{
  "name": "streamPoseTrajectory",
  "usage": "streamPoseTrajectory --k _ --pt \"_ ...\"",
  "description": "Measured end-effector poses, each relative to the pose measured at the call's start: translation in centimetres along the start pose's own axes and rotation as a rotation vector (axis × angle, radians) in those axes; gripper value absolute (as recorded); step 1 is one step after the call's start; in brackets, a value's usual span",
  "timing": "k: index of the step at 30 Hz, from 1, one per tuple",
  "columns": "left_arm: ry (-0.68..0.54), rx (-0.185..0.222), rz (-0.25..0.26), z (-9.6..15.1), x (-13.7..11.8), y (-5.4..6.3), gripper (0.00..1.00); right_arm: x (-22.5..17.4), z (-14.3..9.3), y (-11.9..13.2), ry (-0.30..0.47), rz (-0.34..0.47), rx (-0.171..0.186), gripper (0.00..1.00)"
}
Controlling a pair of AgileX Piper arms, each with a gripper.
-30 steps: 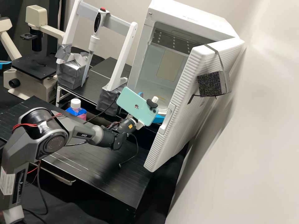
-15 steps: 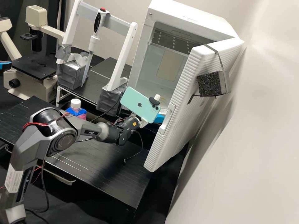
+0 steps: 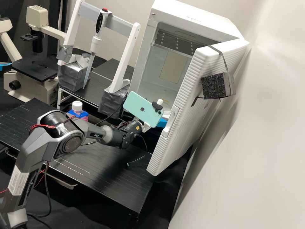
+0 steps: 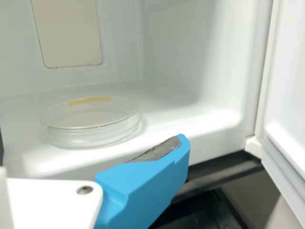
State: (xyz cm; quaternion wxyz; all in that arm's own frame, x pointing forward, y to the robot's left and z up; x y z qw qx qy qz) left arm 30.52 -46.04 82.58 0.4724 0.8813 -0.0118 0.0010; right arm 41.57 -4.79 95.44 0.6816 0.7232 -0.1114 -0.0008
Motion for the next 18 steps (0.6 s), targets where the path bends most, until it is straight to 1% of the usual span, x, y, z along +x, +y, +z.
streamPoseTrajectory --k 2,5,6,7,8,11,16,18 --pt "0.0 0.0 0.0 0.0 0.0 0.0 1.0 0.0 0.0 0.2 -0.003 0.019 -0.022 1.0" --pt "0.0 0.0 0.0 0.0 0.0 0.0 1.0 -0.2 0.1 0.3 -0.012 0.05 -0.078 1.0" --pt "0.0 0.0 0.0 0.0 0.0 0.0 1.0 -0.5 0.0 0.3 -0.02 0.06 -0.103 1.0" --pt "0.0 0.0 0.0 0.0 0.0 0.0 1.0 -0.6 -0.2 0.6 -0.022 0.071 -0.111 1.0" --pt "0.0 0.0 0.0 0.0 0.0 0.0 1.0 -0.9 -0.4 0.8 -0.025 0.081 -0.128 1.0" --pt "0.0 0.0 0.0 0.0 0.0 0.0 1.0 -1.2 -1.0 1.3 -0.016 0.095 -0.149 1.0" --pt "0.0 0.0 0.0 0.0 0.0 0.0 1.0 -1.2 -1.2 1.4 -0.011 0.1 -0.149 1.0" --pt "0.0 0.0 0.0 0.0 0.0 0.0 1.0 -1.1 -1.4 1.6 -0.002 0.1 -0.14 1.0"
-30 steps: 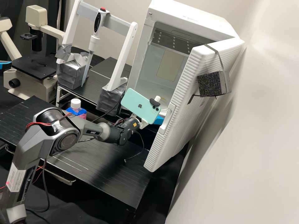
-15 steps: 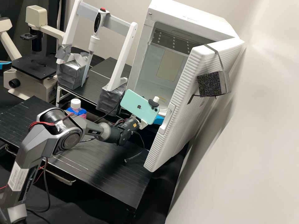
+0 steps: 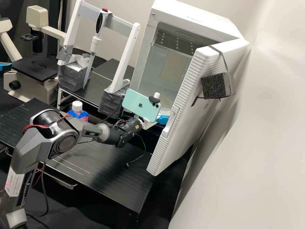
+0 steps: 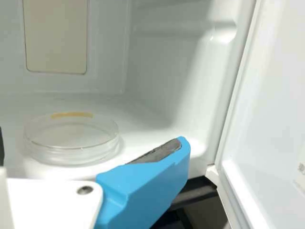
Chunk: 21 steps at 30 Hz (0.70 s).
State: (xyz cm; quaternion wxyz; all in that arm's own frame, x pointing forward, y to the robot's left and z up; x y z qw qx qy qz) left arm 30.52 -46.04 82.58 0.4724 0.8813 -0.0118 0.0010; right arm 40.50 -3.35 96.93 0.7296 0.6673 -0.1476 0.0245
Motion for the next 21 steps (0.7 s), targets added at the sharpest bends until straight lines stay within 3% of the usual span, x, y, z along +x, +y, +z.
streamPoseTrajectory --k 2,9,21 --pt "0.0 0.0 0.0 0.0 0.0 0.0 1.0 0.3 -0.3 0.1 0.011 -0.009 0.029 1.0" --pt "0.0 0.0 0.0 0.0 0.0 0.0 1.0 1.6 -0.1 -0.4 0.035 -0.038 0.082 1.0" --pt "0.0 0.0 0.0 0.0 0.0 0.0 1.0 3.3 0.7 -1.6 0.044 -0.084 0.073 1.0"
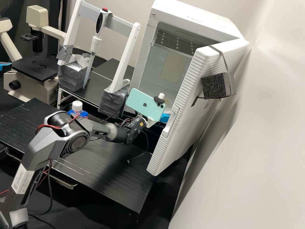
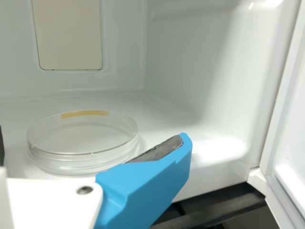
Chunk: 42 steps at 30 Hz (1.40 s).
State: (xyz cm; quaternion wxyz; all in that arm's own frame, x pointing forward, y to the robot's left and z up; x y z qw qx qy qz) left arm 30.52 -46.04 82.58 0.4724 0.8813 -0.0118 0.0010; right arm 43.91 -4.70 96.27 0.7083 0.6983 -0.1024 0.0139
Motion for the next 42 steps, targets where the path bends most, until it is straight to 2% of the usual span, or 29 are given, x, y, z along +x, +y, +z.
streamPoseTrajectory --k 2,4,13,14,21,24,31,42 --pt "0.0 0.0 0.0 0.0 0.0 0.0 1.0 0.04 -0.01 -0.08 0.004 -0.007 0.002 1.0" --pt "0.0 0.0 0.0 0.0 0.0 0.0 1.0 0.06 -0.06 -0.1 0.008 -0.012 0.019 1.0" --pt "0.0 0.0 0.0 0.0 0.0 0.0 1.0 0.34 -0.49 0.1 0.016 -0.037 0.011 1.0" --pt "0.0 0.0 0.0 0.0 0.0 0.0 1.0 0.4 -0.59 0.16 0.019 -0.041 0.009 0.0" --pt "0.0 0.0 0.0 0.0 0.0 0.0 1.0 0.5 -0.77 0.06 0.031 -0.063 0.009 0.0" --pt "0.0 0.0 0.0 0.0 0.0 0.0 1.0 0.49 -0.77 0.0 0.032 -0.068 0.026 0.0" --pt "0.0 0.0 0.0 0.0 0.0 0.0 1.0 0.72 -0.47 -0.28 0.027 -0.076 0.041 0.0" --pt "0.0 0.0 0.0 0.0 0.0 0.0 1.0 0.71 -0.46 -0.36 0.025 -0.085 0.038 0.0"
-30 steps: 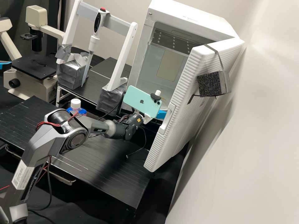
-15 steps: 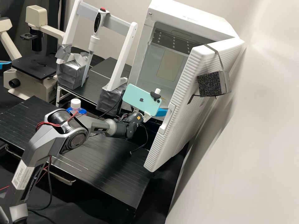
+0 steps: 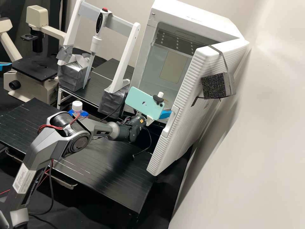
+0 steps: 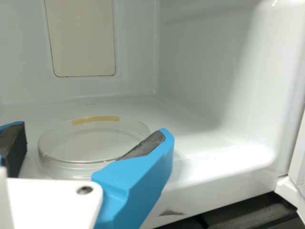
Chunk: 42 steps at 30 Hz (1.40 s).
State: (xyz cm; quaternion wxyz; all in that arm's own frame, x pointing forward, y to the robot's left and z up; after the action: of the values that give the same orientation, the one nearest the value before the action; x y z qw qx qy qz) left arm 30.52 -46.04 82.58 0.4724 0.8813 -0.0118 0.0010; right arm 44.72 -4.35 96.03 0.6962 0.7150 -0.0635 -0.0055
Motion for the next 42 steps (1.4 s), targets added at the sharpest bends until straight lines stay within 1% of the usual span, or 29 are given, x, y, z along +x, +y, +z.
streamPoseTrajectory --k 24,27,28,33,38,41,42 --pt "0.0 0.0 0.0 0.0 0.0 0.0 1.0 -0.1 0.2 0.0 -0.001 0.0 0.003 0.0" --pt "0.0 0.0 0.0 0.0 0.0 0.0 1.0 -0.9 0.9 -0.6 0.004 -0.005 0.017 0.0" --pt "0.0 0.0 0.0 0.0 0.0 0.0 1.0 -1.2 0.9 -0.4 0.011 0.001 0.018 0.0" --pt "0.0 0.0 0.0 0.0 0.0 0.0 1.0 -4.1 1.1 0.3 0.023 0.05 0.067 0.0" --pt "0.0 0.0 0.0 0.0 0.0 0.0 1.0 -8.1 1.6 0.9 0.009 0.106 0.111 0.0" --pt "0.0 0.0 0.0 0.0 0.0 0.0 1.0 -11.1 2.0 1.0 0.0 0.131 0.122 0.0" --pt "0.0 0.0 0.0 0.0 0.0 0.0 1.0 -12.1 2.1 1.0 0.001 0.139 0.131 0.0"
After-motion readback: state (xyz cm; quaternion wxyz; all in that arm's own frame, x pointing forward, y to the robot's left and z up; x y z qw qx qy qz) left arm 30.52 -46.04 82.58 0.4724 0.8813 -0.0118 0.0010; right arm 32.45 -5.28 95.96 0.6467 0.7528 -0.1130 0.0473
